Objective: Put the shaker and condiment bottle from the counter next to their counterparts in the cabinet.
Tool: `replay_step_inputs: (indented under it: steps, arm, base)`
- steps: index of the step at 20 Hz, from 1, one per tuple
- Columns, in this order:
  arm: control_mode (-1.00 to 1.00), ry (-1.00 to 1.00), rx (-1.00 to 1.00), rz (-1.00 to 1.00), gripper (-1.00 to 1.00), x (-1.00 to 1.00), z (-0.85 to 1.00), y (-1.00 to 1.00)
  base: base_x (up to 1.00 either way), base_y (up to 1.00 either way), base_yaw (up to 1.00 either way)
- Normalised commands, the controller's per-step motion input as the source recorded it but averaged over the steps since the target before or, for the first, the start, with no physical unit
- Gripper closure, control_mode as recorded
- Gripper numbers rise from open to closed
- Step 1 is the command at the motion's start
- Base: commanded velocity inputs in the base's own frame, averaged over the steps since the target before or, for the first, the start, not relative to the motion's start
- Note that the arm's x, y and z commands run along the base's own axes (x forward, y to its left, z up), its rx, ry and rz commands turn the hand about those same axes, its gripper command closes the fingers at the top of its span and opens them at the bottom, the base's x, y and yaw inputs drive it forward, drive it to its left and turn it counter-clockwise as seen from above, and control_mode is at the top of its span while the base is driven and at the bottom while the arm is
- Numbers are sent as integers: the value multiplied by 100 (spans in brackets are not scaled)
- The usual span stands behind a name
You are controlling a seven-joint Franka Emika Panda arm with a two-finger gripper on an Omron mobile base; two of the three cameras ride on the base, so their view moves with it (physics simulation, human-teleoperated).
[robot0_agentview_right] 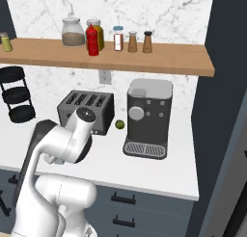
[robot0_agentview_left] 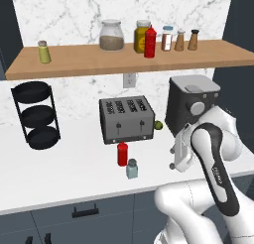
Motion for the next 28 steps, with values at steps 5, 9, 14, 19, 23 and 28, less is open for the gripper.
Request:
replay_step_inputs:
  steps: [5,9,14,19,23,28]
  arm:
    - [-100,-13,7,33,-100,51,-53,14]
    - [-100,-3,6,23,-100,18,-24,2]
    - [-100,0,0,0,-100,23,-6,5]
    - [-100,0,2,0,-100,47,-3,19]
    - [-100,0,5,1,-100,11,-21,11]
    - [-100,0,4,6,-100,0,-28,7]
  base:
    - [0,0,0]
    - [0,0,0]
    - [0,0,0]
    - [0,0,0]
    - [0,0,0]
    - [0,0,0]
